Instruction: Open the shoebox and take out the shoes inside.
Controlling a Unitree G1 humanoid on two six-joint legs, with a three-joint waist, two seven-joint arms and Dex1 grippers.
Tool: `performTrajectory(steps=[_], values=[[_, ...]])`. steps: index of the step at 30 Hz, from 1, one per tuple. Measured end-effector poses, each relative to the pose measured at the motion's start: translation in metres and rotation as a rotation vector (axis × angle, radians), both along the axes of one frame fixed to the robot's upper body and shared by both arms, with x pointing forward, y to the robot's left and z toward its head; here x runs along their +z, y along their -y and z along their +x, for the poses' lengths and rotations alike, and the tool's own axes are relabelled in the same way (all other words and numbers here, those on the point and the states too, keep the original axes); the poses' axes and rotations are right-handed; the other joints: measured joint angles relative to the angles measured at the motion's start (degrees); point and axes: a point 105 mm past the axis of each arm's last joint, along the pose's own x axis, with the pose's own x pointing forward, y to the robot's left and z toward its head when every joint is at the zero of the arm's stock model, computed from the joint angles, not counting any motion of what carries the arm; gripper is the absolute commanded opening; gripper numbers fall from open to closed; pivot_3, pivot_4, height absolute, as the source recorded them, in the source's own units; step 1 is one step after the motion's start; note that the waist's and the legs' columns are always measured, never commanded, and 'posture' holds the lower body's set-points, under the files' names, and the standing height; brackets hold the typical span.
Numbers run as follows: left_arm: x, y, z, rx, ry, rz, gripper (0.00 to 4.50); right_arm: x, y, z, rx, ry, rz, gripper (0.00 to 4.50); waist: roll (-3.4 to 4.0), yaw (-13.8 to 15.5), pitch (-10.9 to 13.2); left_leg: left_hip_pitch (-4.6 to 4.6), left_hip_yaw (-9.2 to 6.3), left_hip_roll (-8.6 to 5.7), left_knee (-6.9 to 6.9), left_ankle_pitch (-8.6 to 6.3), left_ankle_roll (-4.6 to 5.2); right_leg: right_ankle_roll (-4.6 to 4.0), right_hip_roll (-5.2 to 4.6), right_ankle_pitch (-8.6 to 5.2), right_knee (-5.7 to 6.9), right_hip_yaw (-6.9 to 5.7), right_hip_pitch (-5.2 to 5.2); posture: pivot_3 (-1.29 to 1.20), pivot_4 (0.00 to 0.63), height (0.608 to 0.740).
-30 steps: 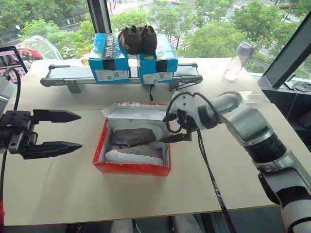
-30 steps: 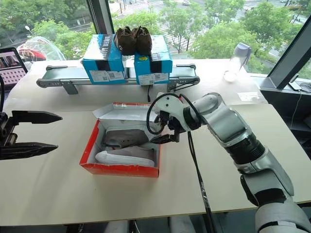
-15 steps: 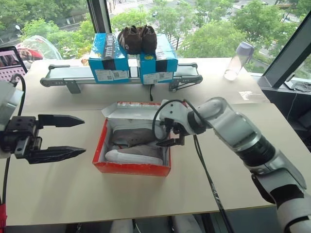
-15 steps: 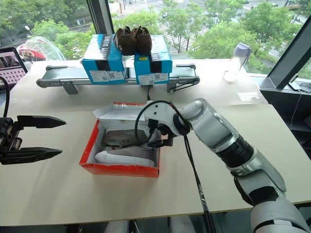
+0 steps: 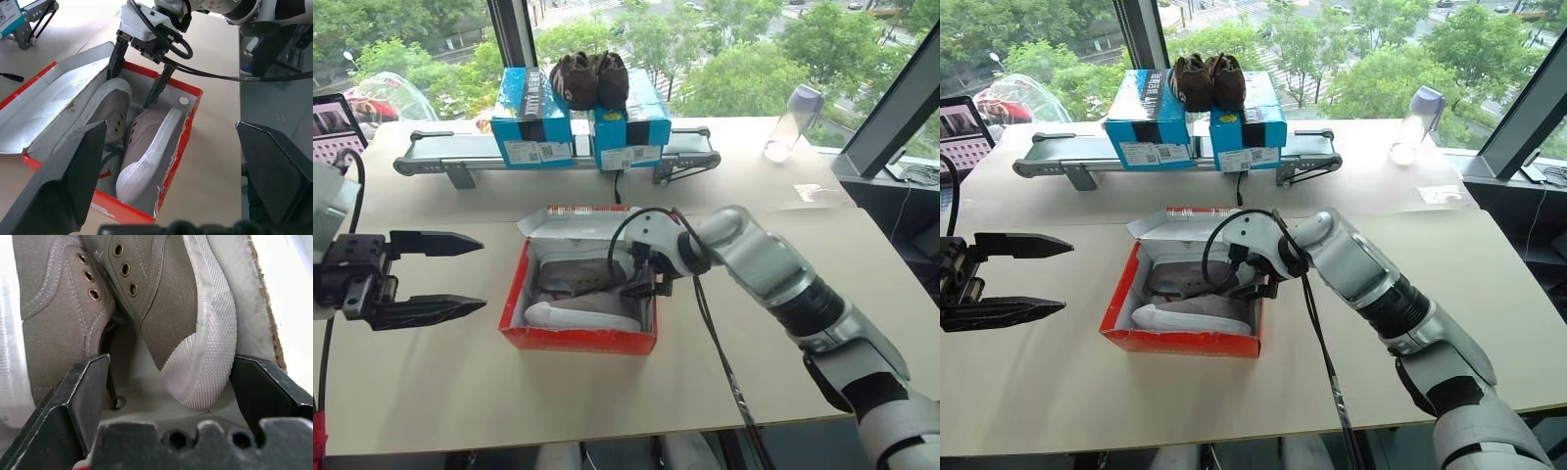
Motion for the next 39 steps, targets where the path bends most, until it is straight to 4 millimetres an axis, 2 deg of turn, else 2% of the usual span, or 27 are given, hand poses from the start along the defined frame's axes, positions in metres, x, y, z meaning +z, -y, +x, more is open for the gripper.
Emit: performTrajectory(steps=[2,9,12,19,23,27,30,33,37,39], values=[[0.0,0.0,0.0,0.001,0.001,0.0,4.5,-0.001,0.001,0.0,-0.004,0.001,-0.002,3.85,0.0,0.06,0.0,0.01,0.0,0.0,0.0,0.0,0.0,0.0,0.0,0.0,0.0,0.0,0.02,0.0,0.15,0.74],[0.002,0.001,0.0,-0.002,0.008,-0.002,4.5,-0.007,0.002,0.0,-0.009,-0.015,-0.001,1.44,-0.01,0.16,0.0,-0.02,-0.01,0.0,0.0,0.0,0.0,0.0,0.0,0.0,-0.01,-0.02,0.0,0.0,0.15,0.74],[0.005,0.003,-0.001,-0.013,0.022,-0.004,4.5,-0.007,0.002,0.0,-0.01,-0.015,-0.001,0.69,-0.01,0.13,0.0,-0.01,-0.02,0.0,0.0,0.0,0.0,0.0,0.0,0.0,-0.01,-0.01,0.01,0.0,0.15,0.74],[0.006,0.004,0.0,-0.018,0.037,0.002,4.5,0.0,-0.001,-0.004,0.0,-0.05,0.053,0.69,-0.01,0.09,0.0,-0.03,-0.02,0.0,0.0,0.0,0.0,0.0,0.0,0.0,-0.01,-0.02,-0.02,0.0,0.15,0.74],[0.005,0.004,0.002,-0.029,0.039,0.001,4.5,0.023,0.0,-0.003,-0.022,-0.079,0.181,0.69,-0.01,0.09,0.01,-0.04,-0.02,0.0,0.0,0.0,0.0,0.0,0.0,0.0,-0.01,-0.01,-0.01,0.0,0.15,0.74],[0.004,0.008,0.004,-0.05,0.046,0.005,4.5,0.063,0.008,0.011,-0.074,-0.005,0.285,0.69,0.0,0.06,0.01,-0.04,-0.02,0.0,-0.01,0.0,0.0,0.0,0.0,0.0,-0.01,-0.02,-0.03,0.0,0.15,0.74],[0.003,0.008,0.007,-0.055,0.05,0.009,4.5,0.089,0.021,0.014,-0.124,-0.024,0.403,0.69,0.0,0.08,0.01,-0.09,-0.02,0.0,-0.01,0.0,0.0,0.0,0.0,0.0,-0.02,-0.01,-0.04,0.0,0.15,0.74],[0.003,0.009,0.01,-0.062,0.052,0.005,4.5,0.118,0.044,0.018,-0.21,-0.099,0.609,0.69,-0.01,0.32,0.01,-0.09,-0.04,-0.01,-0.01,0.0,0.0,0.0,0.0,0.0,-0.03,-0.02,-0.01,0.0,0.15,0.74],[0.003,0.011,0.014,-0.083,0.057,0.001,4.5,0.134,0.084,0.025,-0.368,-0.219,0.841,0.69,-0.01,0.56,0.01,-0.08,-0.04,-0.03,-0.01,0.0,0.0,-0.01,0.0,0.01,-0.03,-0.01,0.0,0.0,0.15,0.74],[0.002,0.012,0.015,-0.092,0.054,0.0,4.5,0.14,0.097,0.022,-0.401,-0.321,0.974,0.69,0.0,0.49,0.01,-0.08,-0.03,-0.03,-0.03,0.0,0.0,-0.01,0.0,0.01,-0.02,0.0,-0.02,0.0,0.15,0.74]])
